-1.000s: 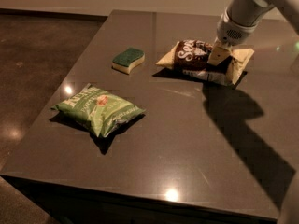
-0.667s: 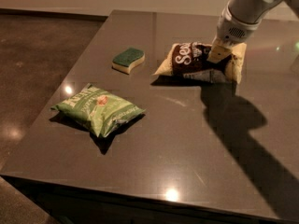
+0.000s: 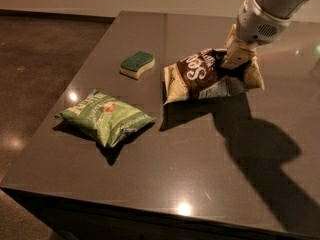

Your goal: Move brown chip bag near green jalapeno chip bag

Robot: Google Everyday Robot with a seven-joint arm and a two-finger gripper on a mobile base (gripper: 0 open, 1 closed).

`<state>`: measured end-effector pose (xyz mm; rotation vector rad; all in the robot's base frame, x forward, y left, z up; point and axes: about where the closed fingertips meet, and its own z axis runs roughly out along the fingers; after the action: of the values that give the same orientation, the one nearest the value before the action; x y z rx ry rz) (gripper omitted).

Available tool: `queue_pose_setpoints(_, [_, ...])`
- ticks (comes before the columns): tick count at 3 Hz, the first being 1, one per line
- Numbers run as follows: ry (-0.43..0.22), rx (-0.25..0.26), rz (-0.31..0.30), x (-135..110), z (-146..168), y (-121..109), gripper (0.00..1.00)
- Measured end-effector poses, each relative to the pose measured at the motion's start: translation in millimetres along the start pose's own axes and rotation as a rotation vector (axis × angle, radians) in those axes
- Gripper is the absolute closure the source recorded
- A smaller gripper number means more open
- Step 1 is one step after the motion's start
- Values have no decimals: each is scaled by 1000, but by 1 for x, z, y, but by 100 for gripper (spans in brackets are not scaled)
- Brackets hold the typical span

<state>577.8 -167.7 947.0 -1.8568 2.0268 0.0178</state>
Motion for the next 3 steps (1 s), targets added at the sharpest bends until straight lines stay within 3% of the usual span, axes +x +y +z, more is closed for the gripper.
queue_pose_setpoints(1, [-71, -66, -89, -22, -11, 34, 100])
queue_pose_setpoints(2, [-132, -129, -157, -43, -15, 67, 82])
queue_pose_setpoints(3, [-178, -178, -202, -62, -13, 93, 51])
